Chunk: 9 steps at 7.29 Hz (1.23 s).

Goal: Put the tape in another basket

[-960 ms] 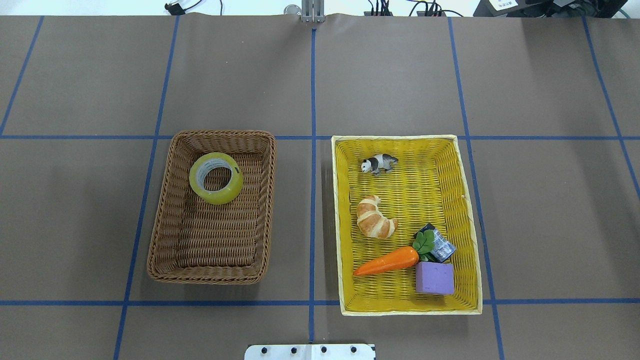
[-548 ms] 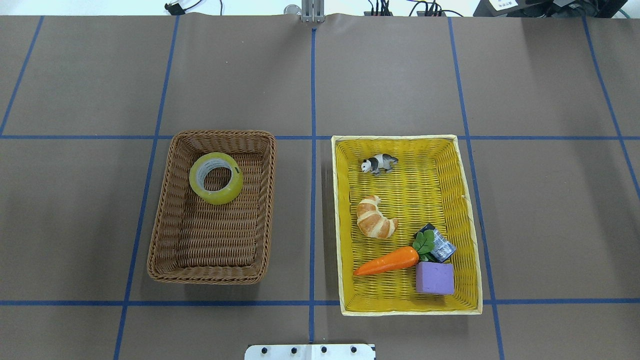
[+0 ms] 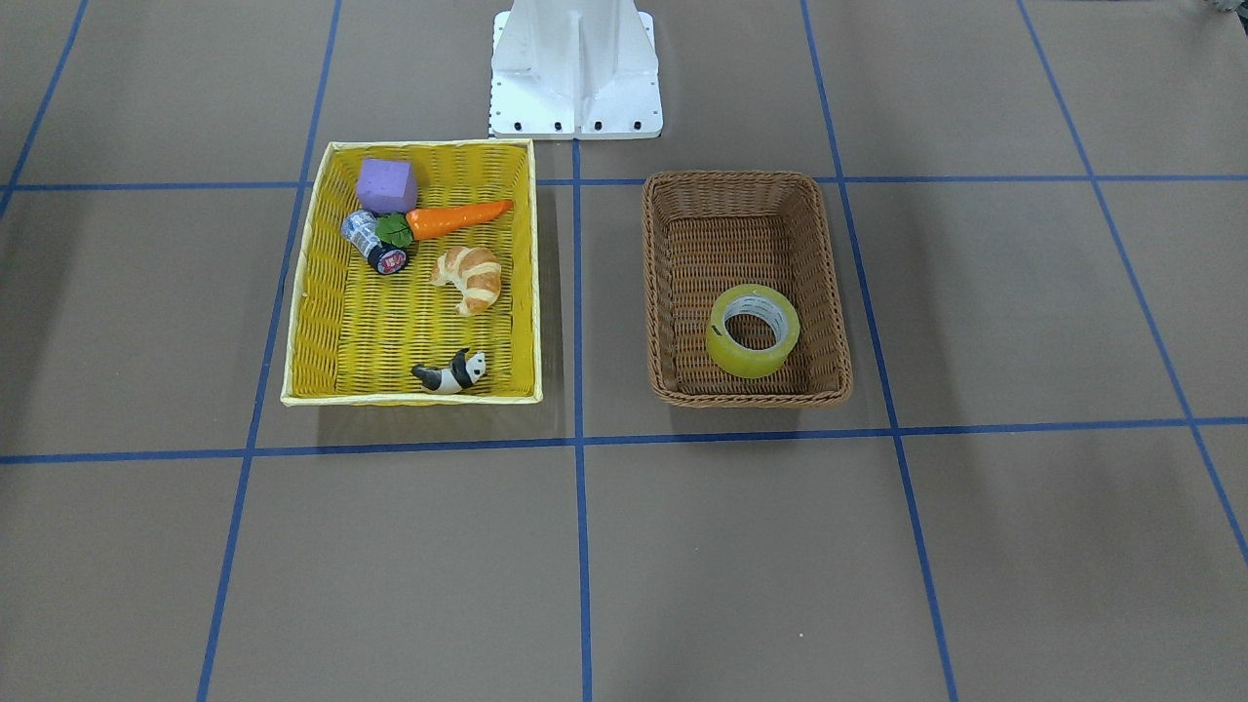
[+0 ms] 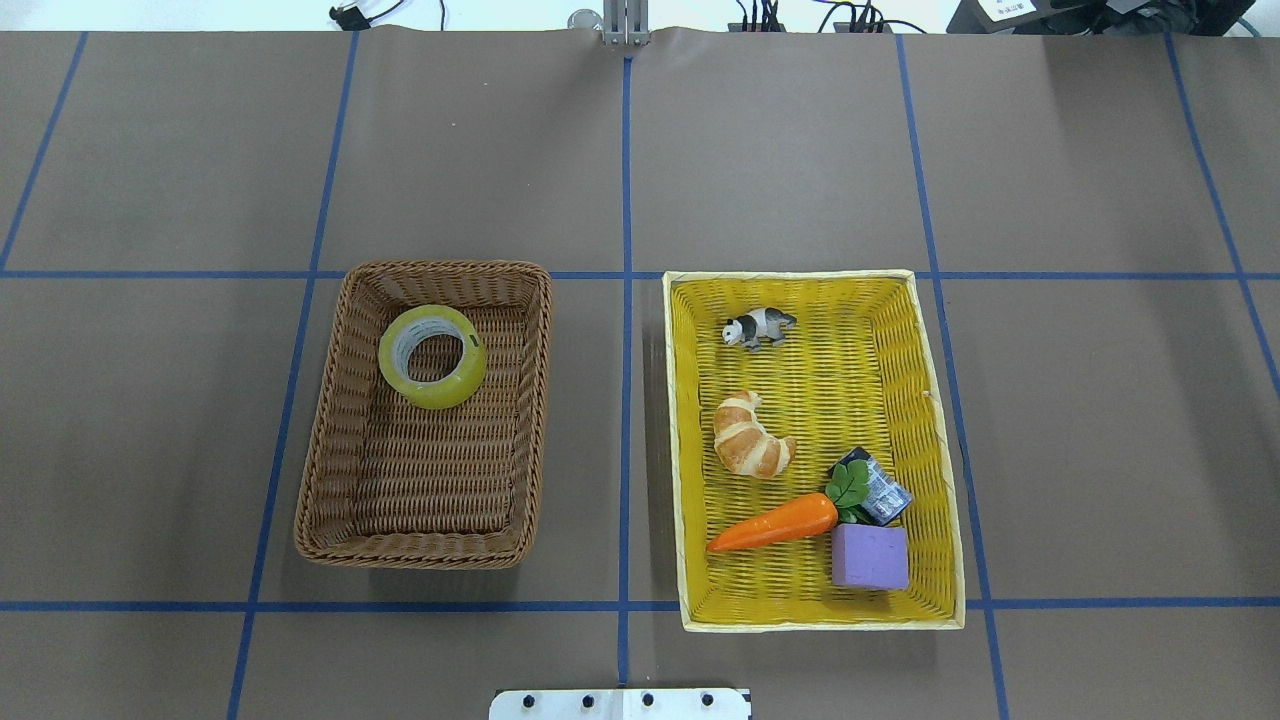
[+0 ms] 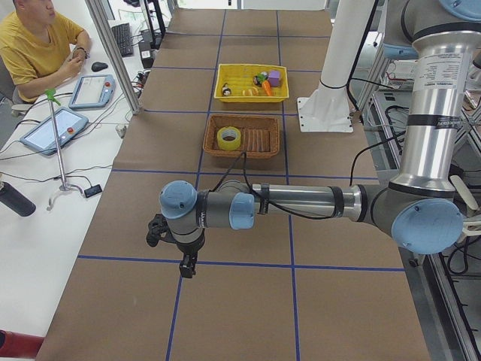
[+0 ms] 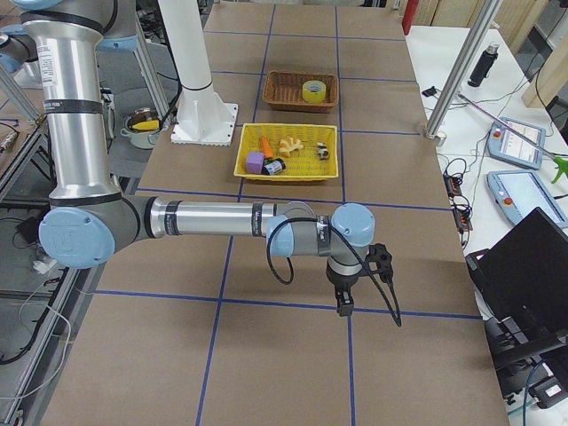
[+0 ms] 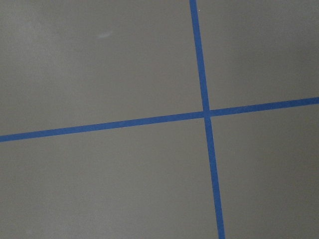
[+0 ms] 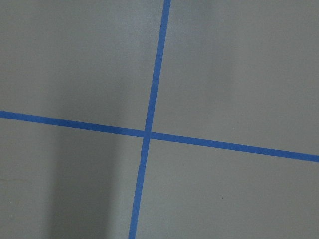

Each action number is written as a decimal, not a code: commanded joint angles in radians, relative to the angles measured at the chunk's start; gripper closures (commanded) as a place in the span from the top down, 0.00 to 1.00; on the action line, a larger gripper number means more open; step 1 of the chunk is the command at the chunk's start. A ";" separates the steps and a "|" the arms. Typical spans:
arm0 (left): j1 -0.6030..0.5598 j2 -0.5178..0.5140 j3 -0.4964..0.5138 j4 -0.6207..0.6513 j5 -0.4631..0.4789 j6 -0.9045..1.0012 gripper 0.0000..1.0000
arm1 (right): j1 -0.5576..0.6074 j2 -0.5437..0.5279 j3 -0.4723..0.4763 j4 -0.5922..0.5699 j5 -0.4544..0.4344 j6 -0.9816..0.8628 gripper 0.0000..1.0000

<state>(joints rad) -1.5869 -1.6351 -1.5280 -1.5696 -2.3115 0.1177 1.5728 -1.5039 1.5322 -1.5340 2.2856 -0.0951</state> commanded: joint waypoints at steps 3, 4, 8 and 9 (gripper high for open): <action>0.002 0.004 -0.024 -0.062 0.001 0.003 1.00 | 0.000 -0.004 -0.006 0.000 -0.002 0.009 1.00; 0.004 0.005 -0.026 -0.064 0.000 0.003 1.00 | 0.000 -0.007 -0.006 0.000 -0.002 0.009 1.00; 0.004 0.005 -0.020 -0.066 0.006 0.002 1.00 | 0.000 -0.009 -0.014 0.000 -0.002 0.000 1.00; 0.004 0.005 -0.020 -0.066 0.006 0.002 1.00 | 0.000 -0.009 -0.015 0.000 -0.002 0.000 1.00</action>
<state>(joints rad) -1.5831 -1.6307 -1.5485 -1.6351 -2.3057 0.1196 1.5723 -1.5119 1.5190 -1.5340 2.2837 -0.0930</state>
